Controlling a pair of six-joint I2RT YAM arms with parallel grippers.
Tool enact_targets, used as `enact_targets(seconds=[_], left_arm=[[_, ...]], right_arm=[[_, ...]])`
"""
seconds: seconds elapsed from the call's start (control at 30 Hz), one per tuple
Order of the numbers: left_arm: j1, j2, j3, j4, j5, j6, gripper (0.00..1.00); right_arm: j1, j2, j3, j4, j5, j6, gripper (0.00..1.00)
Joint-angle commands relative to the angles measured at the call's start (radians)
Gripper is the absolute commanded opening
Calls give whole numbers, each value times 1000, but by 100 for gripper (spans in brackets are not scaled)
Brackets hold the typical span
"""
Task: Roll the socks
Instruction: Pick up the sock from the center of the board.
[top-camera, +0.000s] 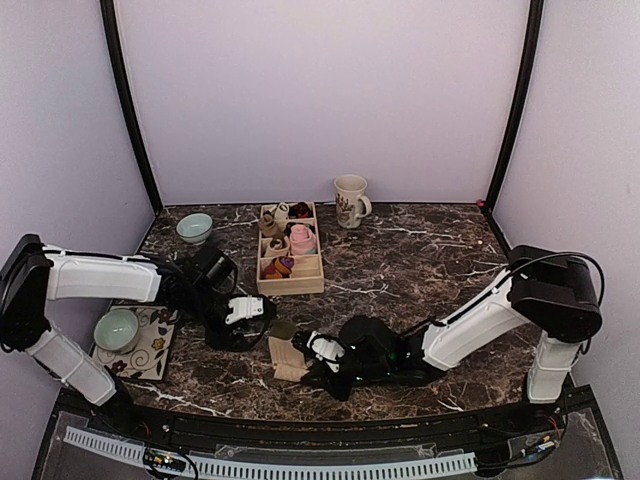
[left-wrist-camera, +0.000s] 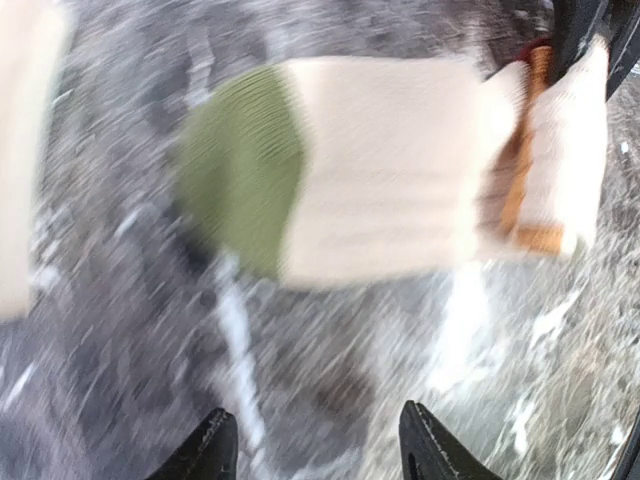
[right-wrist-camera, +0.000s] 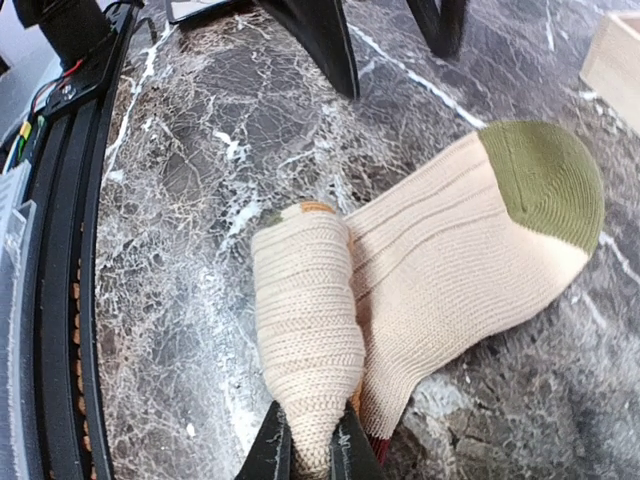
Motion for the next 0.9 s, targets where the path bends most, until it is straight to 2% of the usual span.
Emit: enact_targets(seconds=[0.0, 0.1, 0.2, 0.27, 0.37, 0.5, 0.7, 0.87], left_arm=[[21, -147, -50, -25, -36, 16, 58], [20, -218, -53, -66, -2, 82, 58], [14, -291, -57, -76, 102, 164, 58], [-24, -305, -48, -66, 111, 204, 55], [-141, -304, -84, 10, 33, 247, 51], [-265, -341, -224, 240, -120, 302, 51], [-351, -320, -311, 394, -224, 331, 51], [-388, -234, -310, 452, -301, 291, 48]], right_arm=[[-22, 23, -25, -286, -59, 120, 0], [-40, 48, 26, -381, -77, 132, 0], [-73, 86, 82, -472, -128, 161, 0], [-93, 103, 110, -497, -172, 194, 0], [-133, 130, 134, -501, -268, 250, 0], [-164, 197, 223, -597, -376, 289, 0], [-199, 307, 343, -754, -446, 359, 0], [-201, 307, 344, -737, -454, 412, 0]])
